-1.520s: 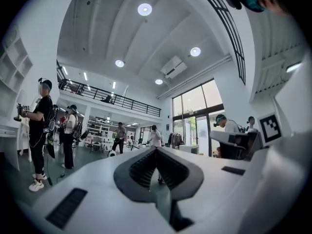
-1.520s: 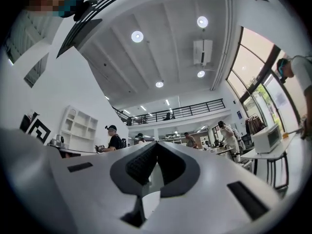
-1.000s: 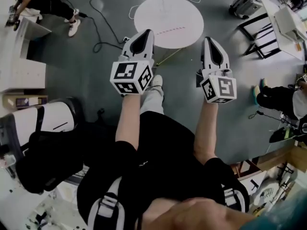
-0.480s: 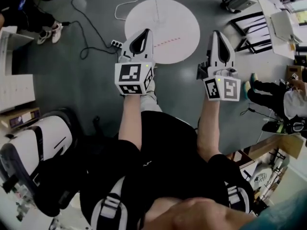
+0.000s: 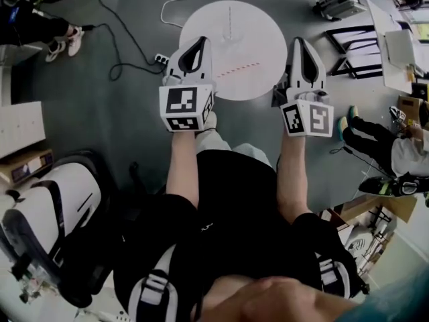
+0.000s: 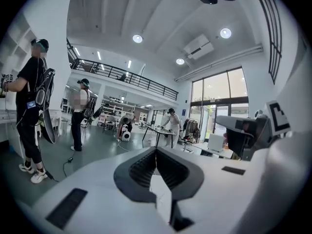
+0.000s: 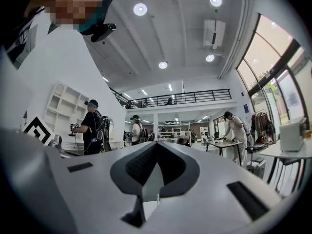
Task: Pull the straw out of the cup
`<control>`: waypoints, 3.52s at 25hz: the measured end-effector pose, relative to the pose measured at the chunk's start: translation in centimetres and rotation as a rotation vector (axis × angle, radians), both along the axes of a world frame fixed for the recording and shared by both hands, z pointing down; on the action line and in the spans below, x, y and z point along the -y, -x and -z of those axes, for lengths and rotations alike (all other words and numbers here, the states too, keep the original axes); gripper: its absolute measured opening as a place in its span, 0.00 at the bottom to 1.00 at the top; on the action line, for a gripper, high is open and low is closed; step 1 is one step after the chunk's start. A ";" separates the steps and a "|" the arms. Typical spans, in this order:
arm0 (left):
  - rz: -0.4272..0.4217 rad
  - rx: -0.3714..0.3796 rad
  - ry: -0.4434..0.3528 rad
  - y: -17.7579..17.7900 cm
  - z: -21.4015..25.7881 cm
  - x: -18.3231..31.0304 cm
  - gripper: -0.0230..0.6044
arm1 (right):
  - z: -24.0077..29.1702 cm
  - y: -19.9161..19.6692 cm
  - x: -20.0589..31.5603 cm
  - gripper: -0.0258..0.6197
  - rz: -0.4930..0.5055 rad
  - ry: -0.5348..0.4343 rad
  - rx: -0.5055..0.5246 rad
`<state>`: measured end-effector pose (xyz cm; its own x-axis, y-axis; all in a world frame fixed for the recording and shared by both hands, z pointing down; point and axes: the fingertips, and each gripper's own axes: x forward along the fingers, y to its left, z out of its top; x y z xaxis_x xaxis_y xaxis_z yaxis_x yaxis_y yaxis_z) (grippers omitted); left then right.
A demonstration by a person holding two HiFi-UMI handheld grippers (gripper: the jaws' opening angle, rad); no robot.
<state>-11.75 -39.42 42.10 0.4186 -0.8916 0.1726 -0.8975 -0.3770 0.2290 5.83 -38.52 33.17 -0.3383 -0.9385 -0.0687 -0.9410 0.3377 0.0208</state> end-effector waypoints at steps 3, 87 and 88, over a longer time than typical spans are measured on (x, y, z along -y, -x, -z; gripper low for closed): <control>-0.037 0.011 0.002 -1.5 -0.2 1.2 0.05 | -0.3 -1.2 0.9 0.07 -0.021 0.006 -0.002; 0.084 0.179 0.466 -10.9 -26.1 17.9 0.08 | -16.2 -9.6 14.0 0.07 0.084 0.410 -0.015; 0.083 0.177 0.461 -10.9 -25.9 17.9 0.08 | -16.2 -9.5 13.8 0.07 0.087 0.409 -0.017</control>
